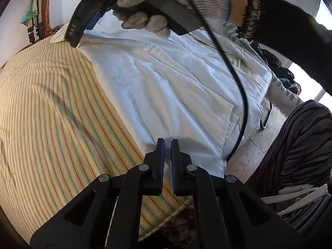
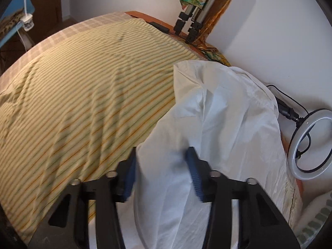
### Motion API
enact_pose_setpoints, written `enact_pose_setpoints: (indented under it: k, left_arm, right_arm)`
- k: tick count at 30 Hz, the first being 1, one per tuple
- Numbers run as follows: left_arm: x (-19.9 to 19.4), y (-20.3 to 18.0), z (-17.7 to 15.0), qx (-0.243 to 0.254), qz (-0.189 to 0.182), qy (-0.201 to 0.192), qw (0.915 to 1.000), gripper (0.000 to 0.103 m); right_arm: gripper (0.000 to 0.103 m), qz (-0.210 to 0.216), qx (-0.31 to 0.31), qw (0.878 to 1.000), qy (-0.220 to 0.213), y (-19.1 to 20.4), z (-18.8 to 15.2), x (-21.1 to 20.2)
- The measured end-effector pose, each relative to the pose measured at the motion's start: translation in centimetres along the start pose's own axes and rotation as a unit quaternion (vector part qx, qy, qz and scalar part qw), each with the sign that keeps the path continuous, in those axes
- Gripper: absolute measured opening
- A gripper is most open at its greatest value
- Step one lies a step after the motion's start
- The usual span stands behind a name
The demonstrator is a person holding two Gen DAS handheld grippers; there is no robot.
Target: Fold small clothes
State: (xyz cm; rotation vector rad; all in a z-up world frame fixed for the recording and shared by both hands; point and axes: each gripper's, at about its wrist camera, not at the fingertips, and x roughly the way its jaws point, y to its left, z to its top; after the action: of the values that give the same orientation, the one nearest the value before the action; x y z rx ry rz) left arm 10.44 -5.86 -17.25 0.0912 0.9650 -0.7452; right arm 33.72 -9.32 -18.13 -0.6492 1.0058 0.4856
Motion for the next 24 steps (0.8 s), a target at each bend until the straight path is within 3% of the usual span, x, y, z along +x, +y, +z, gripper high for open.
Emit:
enact_pose_setpoints:
  k: [3, 5, 7, 9, 10, 11, 15, 18, 19, 24]
  left_arm:
    - [0.1, 0.2, 0.0, 0.001, -0.003, 0.000, 1.0000, 0.004]
    - [0.1, 0.2, 0.0, 0.003, -0.003, 0.000, 1.0000, 0.004]
    - [0.1, 0.2, -0.1, 0.000, -0.004, -0.001, 1.0000, 0.004]
    - [0.0, 0.2, -0.2, 0.001, -0.001, -0.001, 1.0000, 0.004]
    - [0.0, 0.2, -0.1, 0.001, 0.000, 0.000, 1.0000, 0.004]
    - [0.1, 0.2, -0.1, 0.001, 0.000, 0.002, 1.0000, 0.004]
    - [0.3, -0.1, 0.1, 0.004, 0.003, 0.006, 1.0000, 0.004]
    - [0.3, -0.3, 0.3, 0.003, 0.003, 0.009, 1.0000, 0.004]
    - [0.1, -0.3, 0.4, 0.002, 0.003, 0.007, 1.0000, 0.004]
    - [-2.2, 0.5, 0.5, -0.029, 0.002, -0.022, 0.9993, 0.004]
  right_arm:
    - [0.008, 0.036, 0.047, 0.998, -0.010, -2.8, 0.3, -0.3]
    - [0.007, 0.102, 0.107, 0.989, -0.032, -5.7, 0.3, -1.0]
    - [0.006, 0.190, 0.200, 0.958, -0.076, -10.5, -0.8, -1.4]
    - [0.006, 0.260, 0.305, 0.911, -0.097, -15.4, -3.2, 0.1]
    - [0.006, 0.276, 0.338, 0.895, -0.087, -16.8, -4.2, 1.3]
    - [0.006, 0.273, 0.358, 0.890, -0.073, -17.5, -5.1, 2.5]
    - [0.007, 0.199, 0.314, 0.928, -0.017, -16.3, -6.0, 4.3]
    - [0.017, 0.175, 0.294, 0.940, -0.006, -16.0, -5.3, 3.6]
    - [0.025, 0.162, 0.293, 0.942, -0.005, -16.1, -5.2, 3.0]
    - [0.032, 0.185, 0.311, 0.932, -0.018, -16.7, -7.3, -0.5]
